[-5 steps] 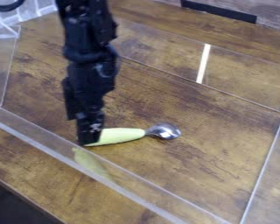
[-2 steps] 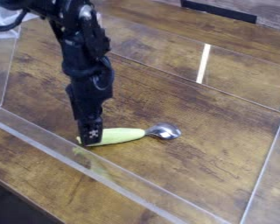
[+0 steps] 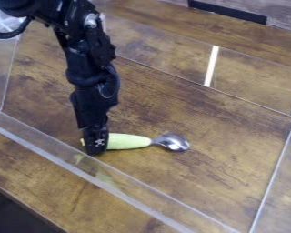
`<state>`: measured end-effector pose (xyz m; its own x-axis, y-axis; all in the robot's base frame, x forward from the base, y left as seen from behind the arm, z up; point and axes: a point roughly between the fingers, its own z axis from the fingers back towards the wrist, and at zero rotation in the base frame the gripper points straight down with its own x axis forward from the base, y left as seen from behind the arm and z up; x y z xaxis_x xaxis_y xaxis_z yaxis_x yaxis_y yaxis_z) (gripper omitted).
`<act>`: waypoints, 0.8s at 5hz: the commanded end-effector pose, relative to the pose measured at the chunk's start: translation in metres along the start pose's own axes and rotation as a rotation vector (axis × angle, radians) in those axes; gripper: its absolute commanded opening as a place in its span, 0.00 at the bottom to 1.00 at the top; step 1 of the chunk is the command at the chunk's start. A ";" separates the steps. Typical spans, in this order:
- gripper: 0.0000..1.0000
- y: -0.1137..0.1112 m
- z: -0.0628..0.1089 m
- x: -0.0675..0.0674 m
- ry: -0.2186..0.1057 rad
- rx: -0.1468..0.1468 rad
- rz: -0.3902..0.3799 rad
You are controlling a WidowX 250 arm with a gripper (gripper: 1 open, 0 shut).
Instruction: Move the green spoon to the right
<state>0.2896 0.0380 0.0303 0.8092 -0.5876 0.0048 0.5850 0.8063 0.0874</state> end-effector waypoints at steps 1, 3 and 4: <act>0.00 0.010 0.009 0.008 -0.028 0.030 0.049; 0.00 0.029 0.011 0.005 -0.042 0.029 0.118; 0.00 0.035 0.010 0.003 -0.051 0.023 0.113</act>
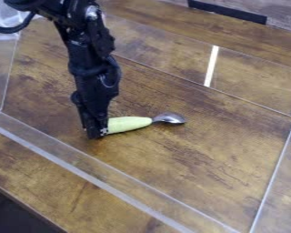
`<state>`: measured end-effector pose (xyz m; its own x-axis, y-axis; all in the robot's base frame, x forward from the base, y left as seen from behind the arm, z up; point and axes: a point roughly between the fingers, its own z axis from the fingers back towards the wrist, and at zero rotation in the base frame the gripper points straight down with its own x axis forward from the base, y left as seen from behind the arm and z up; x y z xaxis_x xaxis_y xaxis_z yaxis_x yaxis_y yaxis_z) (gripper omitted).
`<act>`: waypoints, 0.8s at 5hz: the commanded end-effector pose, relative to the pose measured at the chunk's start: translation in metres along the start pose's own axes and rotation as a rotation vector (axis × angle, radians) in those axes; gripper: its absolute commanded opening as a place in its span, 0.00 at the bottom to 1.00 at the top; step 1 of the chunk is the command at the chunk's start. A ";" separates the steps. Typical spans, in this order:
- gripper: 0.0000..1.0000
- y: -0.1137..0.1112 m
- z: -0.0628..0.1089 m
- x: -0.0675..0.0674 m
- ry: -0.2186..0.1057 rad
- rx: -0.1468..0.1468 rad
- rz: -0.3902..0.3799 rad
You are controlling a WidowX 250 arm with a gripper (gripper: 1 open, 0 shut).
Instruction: Move the green spoon to the right
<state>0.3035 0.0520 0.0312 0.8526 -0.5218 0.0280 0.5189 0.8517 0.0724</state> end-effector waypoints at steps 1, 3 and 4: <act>0.00 0.022 0.011 -0.002 -0.041 0.029 0.063; 0.00 0.017 0.011 0.005 -0.058 0.003 0.073; 0.00 0.007 0.011 0.014 -0.064 -0.020 0.056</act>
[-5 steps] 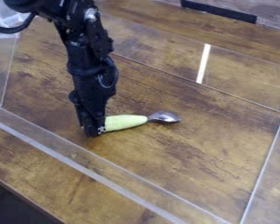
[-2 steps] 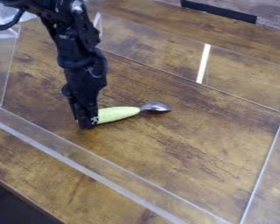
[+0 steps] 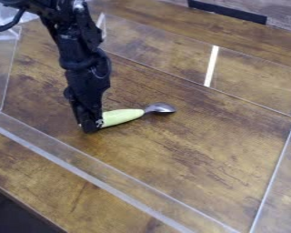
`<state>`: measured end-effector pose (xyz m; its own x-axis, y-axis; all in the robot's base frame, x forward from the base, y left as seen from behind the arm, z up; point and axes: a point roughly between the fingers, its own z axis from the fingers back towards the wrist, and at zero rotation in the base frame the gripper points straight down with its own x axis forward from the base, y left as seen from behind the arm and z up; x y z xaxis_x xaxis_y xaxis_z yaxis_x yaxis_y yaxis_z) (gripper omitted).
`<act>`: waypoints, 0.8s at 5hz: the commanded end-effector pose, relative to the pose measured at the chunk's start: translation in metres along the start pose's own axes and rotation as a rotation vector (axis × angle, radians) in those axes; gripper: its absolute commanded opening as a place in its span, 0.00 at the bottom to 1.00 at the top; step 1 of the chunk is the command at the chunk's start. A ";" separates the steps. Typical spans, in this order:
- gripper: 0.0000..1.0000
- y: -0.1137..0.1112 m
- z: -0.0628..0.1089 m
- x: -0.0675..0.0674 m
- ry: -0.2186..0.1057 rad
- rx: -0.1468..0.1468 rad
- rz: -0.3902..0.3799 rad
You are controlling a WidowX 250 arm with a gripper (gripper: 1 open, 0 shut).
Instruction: Move the green spoon to the right
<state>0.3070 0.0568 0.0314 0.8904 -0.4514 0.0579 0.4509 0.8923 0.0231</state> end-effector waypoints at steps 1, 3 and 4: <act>0.00 -0.012 0.011 0.022 -0.042 0.004 -0.046; 0.00 -0.023 0.013 0.025 -0.050 -0.007 -0.054; 0.00 -0.027 0.014 0.035 -0.060 -0.002 -0.112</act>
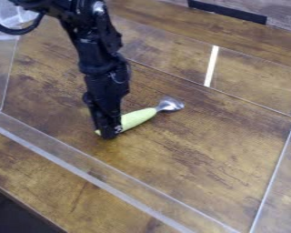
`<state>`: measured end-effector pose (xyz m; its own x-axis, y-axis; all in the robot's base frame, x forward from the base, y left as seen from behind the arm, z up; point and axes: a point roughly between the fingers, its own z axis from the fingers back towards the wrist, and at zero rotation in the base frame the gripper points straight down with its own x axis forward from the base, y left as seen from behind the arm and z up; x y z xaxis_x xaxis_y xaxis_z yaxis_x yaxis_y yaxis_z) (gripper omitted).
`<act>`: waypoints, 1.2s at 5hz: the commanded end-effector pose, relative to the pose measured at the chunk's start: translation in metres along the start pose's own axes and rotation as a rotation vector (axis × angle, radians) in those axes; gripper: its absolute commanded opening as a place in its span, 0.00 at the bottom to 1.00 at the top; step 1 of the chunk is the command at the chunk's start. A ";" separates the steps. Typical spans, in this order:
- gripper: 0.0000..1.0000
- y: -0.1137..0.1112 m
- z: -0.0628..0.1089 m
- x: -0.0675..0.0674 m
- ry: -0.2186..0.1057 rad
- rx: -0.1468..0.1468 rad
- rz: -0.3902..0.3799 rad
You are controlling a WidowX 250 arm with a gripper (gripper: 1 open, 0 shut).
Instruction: Move the green spoon to the right
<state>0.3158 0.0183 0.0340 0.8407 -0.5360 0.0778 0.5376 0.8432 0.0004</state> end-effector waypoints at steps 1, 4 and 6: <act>0.00 -0.012 0.016 0.017 -0.056 0.044 -0.071; 0.00 -0.043 0.014 0.050 -0.099 0.032 -0.251; 0.00 -0.045 0.017 0.043 -0.098 0.004 -0.259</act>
<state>0.3210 -0.0428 0.0304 0.6749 -0.7283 0.1190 0.7344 0.6786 -0.0125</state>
